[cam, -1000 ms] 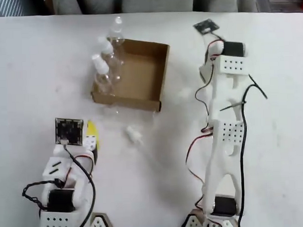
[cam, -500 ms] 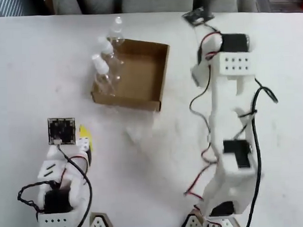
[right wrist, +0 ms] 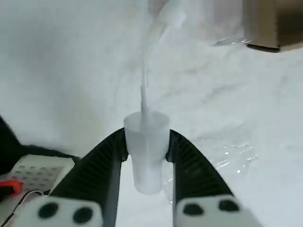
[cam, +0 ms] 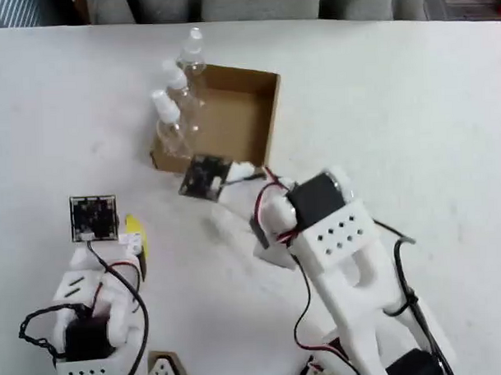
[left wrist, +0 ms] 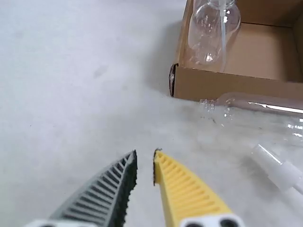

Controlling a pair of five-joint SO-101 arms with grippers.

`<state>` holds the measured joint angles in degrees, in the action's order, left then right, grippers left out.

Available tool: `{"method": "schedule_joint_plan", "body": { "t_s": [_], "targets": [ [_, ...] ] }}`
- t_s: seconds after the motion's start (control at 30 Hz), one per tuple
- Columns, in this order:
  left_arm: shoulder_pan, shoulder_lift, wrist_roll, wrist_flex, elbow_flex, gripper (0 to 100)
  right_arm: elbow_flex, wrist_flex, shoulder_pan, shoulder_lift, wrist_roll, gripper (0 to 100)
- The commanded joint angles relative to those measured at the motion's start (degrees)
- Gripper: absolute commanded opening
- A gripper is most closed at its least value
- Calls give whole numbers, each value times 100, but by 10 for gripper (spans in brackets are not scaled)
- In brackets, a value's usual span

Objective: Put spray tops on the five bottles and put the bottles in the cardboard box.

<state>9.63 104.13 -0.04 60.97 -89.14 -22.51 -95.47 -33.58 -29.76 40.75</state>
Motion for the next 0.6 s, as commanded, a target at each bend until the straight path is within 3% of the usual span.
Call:
{"method": "schedule_joint_plan", "body": {
  "t_s": [0.0,0.23,0.43,0.57],
  "targets": [
    [57,48,-44,35,316,87,-659,338,-48,-233,299,16],
    [48,48,-44,35,316,87,-2066,1429,13,-233,1152,26],
    [31,48,-62,-9,316,87,-2541,2132,453,-233,1108,241],
    [48,48,-897,-158,290,87,-2637,2141,646,-233,1143,292]
  ]
}}
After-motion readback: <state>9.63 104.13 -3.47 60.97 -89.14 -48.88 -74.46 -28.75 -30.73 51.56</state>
